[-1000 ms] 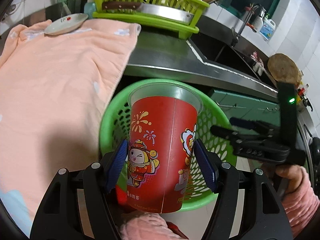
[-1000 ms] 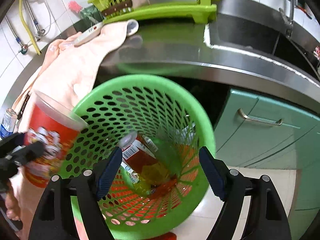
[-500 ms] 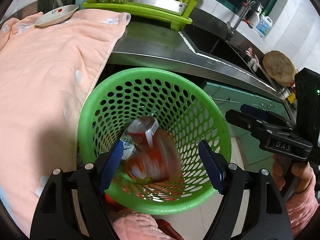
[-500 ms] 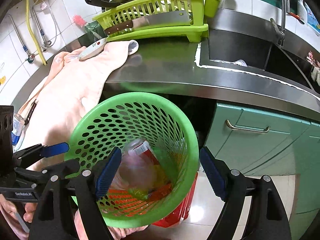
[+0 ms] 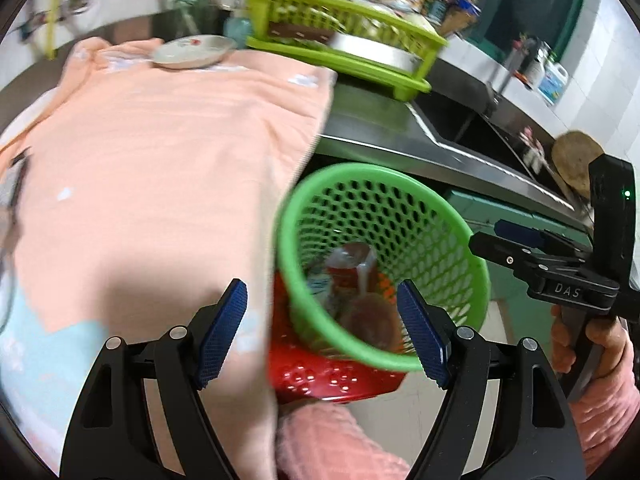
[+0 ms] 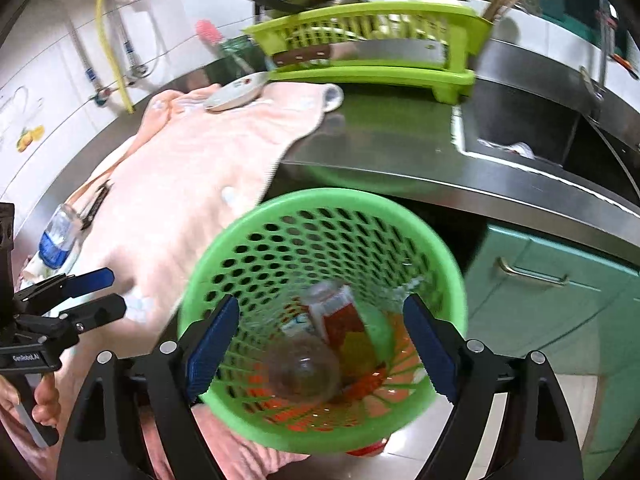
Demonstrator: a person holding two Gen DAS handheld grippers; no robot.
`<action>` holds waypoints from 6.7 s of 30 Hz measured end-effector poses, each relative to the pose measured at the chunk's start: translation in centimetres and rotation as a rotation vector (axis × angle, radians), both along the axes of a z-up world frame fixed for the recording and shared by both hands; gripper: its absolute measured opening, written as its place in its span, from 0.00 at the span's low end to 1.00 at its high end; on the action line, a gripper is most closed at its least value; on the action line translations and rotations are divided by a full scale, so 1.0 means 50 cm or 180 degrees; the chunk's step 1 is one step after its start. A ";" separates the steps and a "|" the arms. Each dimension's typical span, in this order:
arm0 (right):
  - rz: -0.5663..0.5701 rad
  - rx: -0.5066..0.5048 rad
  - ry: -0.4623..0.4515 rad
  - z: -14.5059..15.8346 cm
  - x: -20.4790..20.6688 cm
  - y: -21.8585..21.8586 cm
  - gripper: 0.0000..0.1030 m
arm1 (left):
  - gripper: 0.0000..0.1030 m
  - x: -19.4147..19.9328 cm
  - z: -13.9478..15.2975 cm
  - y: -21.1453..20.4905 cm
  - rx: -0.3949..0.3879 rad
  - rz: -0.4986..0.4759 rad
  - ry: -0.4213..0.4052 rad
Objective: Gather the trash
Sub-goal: 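Open the left gripper to drop the red paper cup into the basket, then grasp the crumpled white plastic bag with the left gripper while the right grasps the blue can, then drop the blue can into the basket with the right gripper while the left carries the bag over, then open the left gripper to drop the white bag into the basket, then grasp the white plastic cup lid with the left gripper while the right moves to the black box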
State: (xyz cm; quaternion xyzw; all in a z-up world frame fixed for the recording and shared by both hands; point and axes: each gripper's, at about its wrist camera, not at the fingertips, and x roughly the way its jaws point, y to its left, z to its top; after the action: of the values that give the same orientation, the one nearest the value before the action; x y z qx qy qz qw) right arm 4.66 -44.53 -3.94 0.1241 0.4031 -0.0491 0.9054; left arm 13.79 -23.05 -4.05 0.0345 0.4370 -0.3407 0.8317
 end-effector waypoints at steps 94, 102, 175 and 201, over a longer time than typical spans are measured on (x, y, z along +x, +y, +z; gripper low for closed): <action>0.1245 0.1612 0.0290 0.072 0.379 0.571 0.67 | 0.39 -0.024 0.030 0.575 -0.0267 0.1584 -0.0148; 0.1174 0.1208 0.0082 0.096 0.267 0.417 0.67 | 0.39 -0.028 0.051 0.494 -0.0318 0.1328 -0.0176; 0.0196 -0.0188 0.0032 0.028 0.021 0.011 0.74 | 0.79 0.004 -0.024 -0.072 -0.0078 -0.0042 0.0072; 0.1190 -0.0065 -0.0085 0.076 0.169 0.319 0.81 | 0.95 0.144 0.029 0.394 0.0652 0.1362 -0.0517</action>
State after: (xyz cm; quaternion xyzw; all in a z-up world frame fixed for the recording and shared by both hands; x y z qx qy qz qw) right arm 13.13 -28.60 -0.12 0.0385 0.4067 0.1175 0.9052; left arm 20.99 -3.35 -2.58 0.0526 0.3983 -0.1070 0.9095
